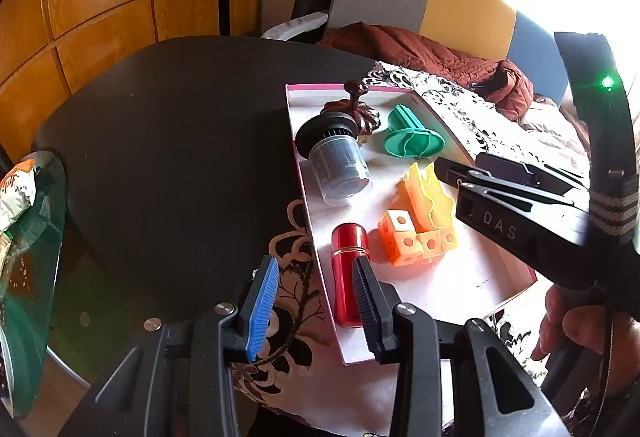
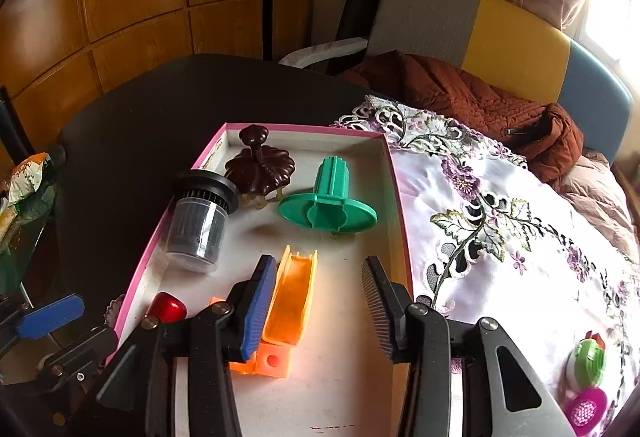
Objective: Organize rigid objects
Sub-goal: 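Move both grippers back toward the lime-green and pink toys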
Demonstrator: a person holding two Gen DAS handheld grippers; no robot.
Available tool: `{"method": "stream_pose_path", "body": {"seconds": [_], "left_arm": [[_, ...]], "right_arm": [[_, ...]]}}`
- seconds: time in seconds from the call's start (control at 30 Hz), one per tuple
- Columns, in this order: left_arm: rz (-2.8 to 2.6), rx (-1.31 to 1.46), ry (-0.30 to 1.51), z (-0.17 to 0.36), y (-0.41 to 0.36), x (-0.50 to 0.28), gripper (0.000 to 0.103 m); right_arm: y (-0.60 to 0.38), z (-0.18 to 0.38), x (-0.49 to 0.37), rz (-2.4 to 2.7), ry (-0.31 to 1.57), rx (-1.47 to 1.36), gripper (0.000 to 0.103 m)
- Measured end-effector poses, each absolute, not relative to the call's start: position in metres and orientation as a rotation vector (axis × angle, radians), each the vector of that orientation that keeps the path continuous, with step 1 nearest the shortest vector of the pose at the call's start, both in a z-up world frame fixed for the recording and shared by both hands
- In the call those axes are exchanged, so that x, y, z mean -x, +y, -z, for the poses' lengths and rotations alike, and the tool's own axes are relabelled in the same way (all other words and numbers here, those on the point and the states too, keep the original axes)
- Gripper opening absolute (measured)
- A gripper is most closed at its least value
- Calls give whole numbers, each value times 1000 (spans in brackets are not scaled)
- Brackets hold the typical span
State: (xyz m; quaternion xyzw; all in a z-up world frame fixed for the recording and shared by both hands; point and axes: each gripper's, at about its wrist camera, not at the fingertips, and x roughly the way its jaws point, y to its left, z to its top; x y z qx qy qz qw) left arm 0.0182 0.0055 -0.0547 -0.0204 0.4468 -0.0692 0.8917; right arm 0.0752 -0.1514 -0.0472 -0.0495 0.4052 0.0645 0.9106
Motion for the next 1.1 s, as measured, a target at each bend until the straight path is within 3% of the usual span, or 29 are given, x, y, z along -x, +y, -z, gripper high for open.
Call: {"method": "stream_pose_path", "body": {"seconds": [0.43,1.1], "left_arm": [[157,21,913,49,-3,-15,38],[217,-43,907,47,-35,-14,38]], "right_arm": [[-214,21,-50,45,718,30,57],[-403,32,-21,398,824,-87,71]]}}
